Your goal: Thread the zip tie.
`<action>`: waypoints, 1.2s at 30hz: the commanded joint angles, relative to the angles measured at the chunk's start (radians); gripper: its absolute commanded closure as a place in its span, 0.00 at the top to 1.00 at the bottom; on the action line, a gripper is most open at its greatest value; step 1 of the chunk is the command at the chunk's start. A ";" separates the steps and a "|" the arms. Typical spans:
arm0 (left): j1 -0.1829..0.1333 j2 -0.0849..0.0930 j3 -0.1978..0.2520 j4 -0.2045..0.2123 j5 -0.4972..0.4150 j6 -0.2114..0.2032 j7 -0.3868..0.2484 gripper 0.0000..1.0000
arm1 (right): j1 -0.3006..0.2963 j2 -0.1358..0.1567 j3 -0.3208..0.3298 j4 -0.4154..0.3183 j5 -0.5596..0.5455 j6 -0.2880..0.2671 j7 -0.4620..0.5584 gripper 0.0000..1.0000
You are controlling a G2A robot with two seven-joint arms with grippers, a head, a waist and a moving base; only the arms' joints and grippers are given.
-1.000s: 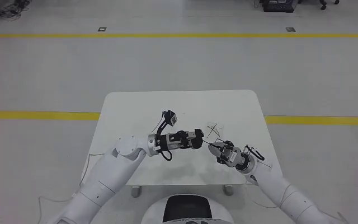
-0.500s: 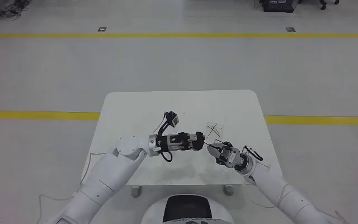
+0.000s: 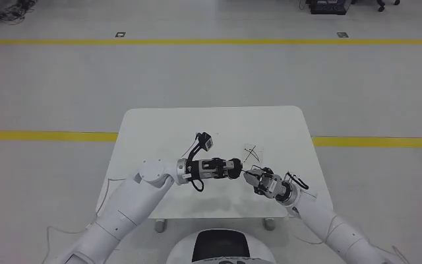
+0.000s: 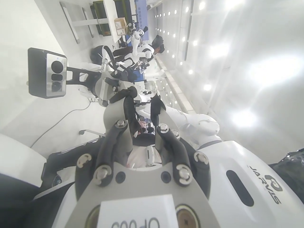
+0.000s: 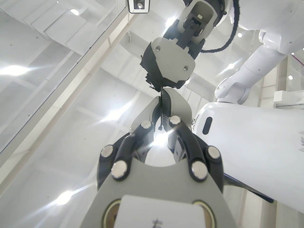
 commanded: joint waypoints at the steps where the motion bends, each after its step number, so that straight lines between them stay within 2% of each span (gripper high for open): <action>1: -0.003 0.000 0.005 0.003 0.000 0.002 -0.002 0.13 | 0.001 -0.001 0.001 0.002 0.000 0.000 0.000 0.00; 13: -0.018 0.001 0.025 0.015 0.001 0.009 -0.013 0.10 | 0.003 -0.008 -0.003 0.007 0.000 0.000 0.000 0.00; 18: -0.022 0.002 0.030 0.019 -0.003 0.009 -0.016 0.05 | 0.004 -0.010 -0.004 0.011 0.000 0.000 0.000 0.00; 20: -0.023 0.002 0.032 0.021 -0.004 0.008 -0.017 0.00 | 0.003 -0.011 -0.003 0.013 0.000 0.000 0.000 0.00; 25: -0.025 0.003 0.036 0.025 -0.006 0.004 -0.016 0.00 | 0.003 -0.014 -0.004 0.017 0.000 0.000 0.000 0.00; 26: -0.025 0.003 0.036 0.026 -0.006 0.004 -0.016 0.00 | 0.004 -0.014 -0.005 0.018 0.000 0.000 0.000 0.19; 27: -0.026 0.004 0.037 0.027 -0.007 0.003 -0.016 0.00 | 0.003 -0.014 -0.005 0.020 0.000 0.000 0.000 0.51; 28: -0.026 0.004 0.038 0.028 -0.007 0.002 -0.015 0.00 | 0.003 -0.015 -0.005 0.021 0.000 0.000 0.000 1.00; 36: -0.018 0.013 0.009 0.036 -0.021 0.001 0.014 0.00 | -0.002 -0.010 0.021 0.029 0.000 0.000 -0.004 1.00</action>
